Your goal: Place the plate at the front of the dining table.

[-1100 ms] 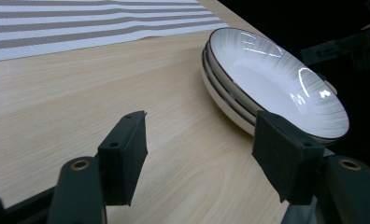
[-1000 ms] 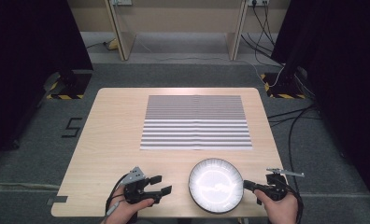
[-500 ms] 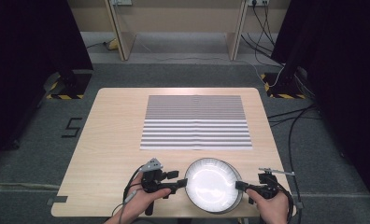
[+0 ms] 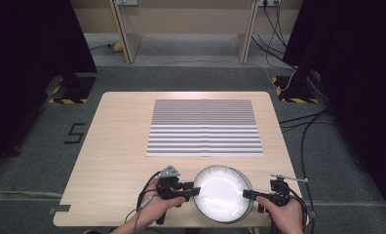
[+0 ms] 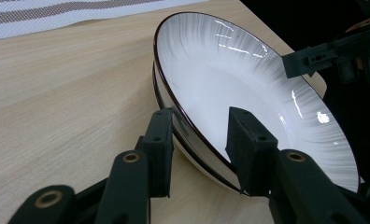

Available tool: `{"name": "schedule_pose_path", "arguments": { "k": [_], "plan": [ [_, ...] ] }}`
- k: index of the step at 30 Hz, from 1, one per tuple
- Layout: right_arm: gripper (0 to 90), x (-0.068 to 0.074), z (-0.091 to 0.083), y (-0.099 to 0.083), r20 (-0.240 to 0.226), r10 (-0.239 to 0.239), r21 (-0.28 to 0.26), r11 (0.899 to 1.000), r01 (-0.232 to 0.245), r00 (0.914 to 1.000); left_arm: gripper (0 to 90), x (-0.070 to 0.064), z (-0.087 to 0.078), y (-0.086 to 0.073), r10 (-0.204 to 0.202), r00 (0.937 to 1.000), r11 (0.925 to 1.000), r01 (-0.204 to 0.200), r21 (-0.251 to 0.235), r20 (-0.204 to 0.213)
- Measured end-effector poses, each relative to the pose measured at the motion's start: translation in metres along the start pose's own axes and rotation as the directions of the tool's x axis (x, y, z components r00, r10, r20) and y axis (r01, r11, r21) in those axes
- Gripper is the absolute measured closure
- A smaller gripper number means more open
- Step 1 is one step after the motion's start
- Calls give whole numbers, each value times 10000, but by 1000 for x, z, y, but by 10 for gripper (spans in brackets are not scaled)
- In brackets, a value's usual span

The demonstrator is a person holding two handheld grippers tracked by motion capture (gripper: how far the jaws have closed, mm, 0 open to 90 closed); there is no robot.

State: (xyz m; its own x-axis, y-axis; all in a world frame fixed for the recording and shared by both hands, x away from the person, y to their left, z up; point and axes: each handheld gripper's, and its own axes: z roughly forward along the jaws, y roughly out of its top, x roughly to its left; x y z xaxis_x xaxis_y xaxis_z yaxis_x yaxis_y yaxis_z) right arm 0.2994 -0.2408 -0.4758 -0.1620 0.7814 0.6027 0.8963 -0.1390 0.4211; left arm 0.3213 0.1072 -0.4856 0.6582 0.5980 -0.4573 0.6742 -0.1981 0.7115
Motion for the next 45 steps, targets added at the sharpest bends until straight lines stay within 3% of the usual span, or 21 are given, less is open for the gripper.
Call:
{"name": "schedule_pose_path", "arguments": {
  "k": [1,4,5,6,7,8,9,11,14,16,19,21,22,23,24,29,33,41,45],
  "plan": [
    [712,-1,0,0,-39,-51,4,10000,51,10000,628,0,0,0,0,10000,10000,0,0,0],
    [709,-7,-1,1,-511,397,-44,9992,-400,9979,641,1,4,-1,-47,9999,10000,46,64,125],
    [708,-9,-1,0,-738,740,-115,9971,-750,9945,640,-1,7,-3,-42,10000,10000,42,38,61],
    [708,-9,-1,0,-738,740,-115,9971,-750,9945,641,-1,7,-3,-42,10000,10000,42,38,61],
    [709,-14,-1,-1,-1108,1144,-240,9928,-1177,9872,641,0,8,-5,-97,9999,10000,97,-6,139],
    [709,-14,-1,-1,-1108,1144,-240,9928,-1177,9872,642,0,8,-5,-97,9999,10000,97,-6,139],
    [707,-17,-1,-2,-1381,1413,-319,9886,-1470,9803,643,1,9,-6,-99,9999,9999,99,-36,115],
    [699,-19,-1,-2,-1489,1627,-321,9851,-1692,9754,647,-2,10,-5,330,9994,9994,-331,-72,-138],
    [676,-19,-1,0,-1542,1788,-137,9830,-1830,9717,647,-1,11,-6,341,9993,9993,-344,-148,-158],
    [691,-18,0,1,-1447,1641,-133,9857,-1678,9758,647,-2,11,-7,312,9993,9992,-317,-229,-183],
    [732,-13,1,2,-967,1030,-142,9944,-1049,9900,646,-2,11,-8,289,9994,9990,-295,-330,-187],
    [742,-9,2,3,-624,202,-175,9996,-213,9979,646,-2,11,-9,279,9993,9989,-288,-374,-239],
    [741,-9,3,3,-548,-441,-301,9986,425,9975,644,-2,12,-9,275,9993,9989,-285,-380,-256],
    [739,-10,4,3,-561,-695,-441,9968,670,9960,644,-2,12,-9,275,9993,9989,-285,-380,-256],
    [743,-11,4,3,-629,-602,-533,9970,569,9962,644,-3,12,-9,338,9989,9986,-350,-398,-323],
    [744,-9,6,3,-384,-1004,-662,9930,977,9942,642,-4,12,-10,309,9989,9985,-325,-448,-359],
    [766,-10,9,2,-356,-1307,-1074,9862,1263,9908,637,-4,12,-11,427,9983,9980,-445,-453,-397],
    [810,-14,9,6,-472,-582,-950,9940,535,9972,644,-4,14,-10,636,9968,9969,-657,-437,-475],
    [805,-15,9,7,-568,-699,-900,9938,646,9959,645,-3,14,-10,598,9972,9971,-619,-454,-446]
  ]
}}
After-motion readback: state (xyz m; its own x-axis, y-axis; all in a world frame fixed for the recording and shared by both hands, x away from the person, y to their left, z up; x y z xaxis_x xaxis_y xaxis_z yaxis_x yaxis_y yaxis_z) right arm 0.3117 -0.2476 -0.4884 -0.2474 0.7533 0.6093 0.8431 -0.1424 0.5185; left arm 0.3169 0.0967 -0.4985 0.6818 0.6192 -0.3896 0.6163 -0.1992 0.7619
